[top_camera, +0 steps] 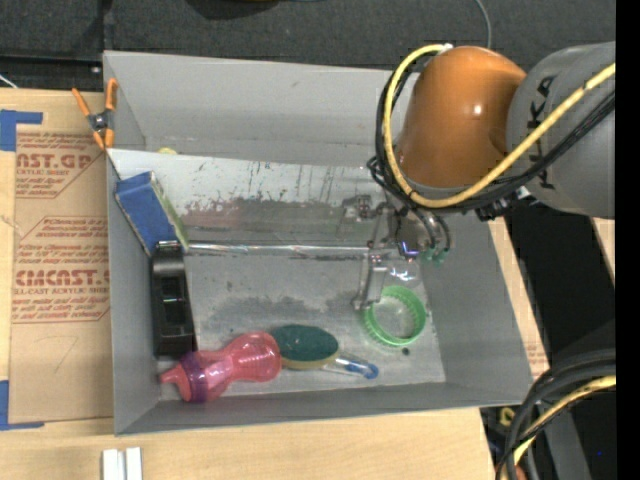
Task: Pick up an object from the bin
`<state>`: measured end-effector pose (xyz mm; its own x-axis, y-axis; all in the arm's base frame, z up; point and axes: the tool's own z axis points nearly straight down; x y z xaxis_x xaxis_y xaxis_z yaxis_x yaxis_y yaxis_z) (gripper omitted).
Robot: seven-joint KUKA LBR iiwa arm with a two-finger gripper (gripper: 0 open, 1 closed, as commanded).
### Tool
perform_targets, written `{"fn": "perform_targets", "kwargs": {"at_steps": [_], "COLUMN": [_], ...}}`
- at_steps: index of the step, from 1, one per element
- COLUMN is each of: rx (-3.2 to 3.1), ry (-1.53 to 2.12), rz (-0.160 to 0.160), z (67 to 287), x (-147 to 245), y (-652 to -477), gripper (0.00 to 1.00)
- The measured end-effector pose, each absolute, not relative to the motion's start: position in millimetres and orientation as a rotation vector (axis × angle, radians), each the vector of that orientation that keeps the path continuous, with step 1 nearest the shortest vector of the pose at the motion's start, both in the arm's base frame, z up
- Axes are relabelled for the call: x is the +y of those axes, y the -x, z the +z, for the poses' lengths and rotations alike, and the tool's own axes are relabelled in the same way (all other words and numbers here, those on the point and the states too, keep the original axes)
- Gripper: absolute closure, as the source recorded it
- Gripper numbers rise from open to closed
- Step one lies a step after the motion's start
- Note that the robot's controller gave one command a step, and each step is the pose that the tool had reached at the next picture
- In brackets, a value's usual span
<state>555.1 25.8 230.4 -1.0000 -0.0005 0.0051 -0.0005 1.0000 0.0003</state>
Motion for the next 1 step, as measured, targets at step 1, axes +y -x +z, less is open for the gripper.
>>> {"fn": "perform_targets", "kwargs": {"at_steps": [1], "rx": [-3.144], "ry": [0.0], "rz": [-0.001], "z": [234.2], "x": [25.8], "y": [-556.7], "gripper": [0.0]}}
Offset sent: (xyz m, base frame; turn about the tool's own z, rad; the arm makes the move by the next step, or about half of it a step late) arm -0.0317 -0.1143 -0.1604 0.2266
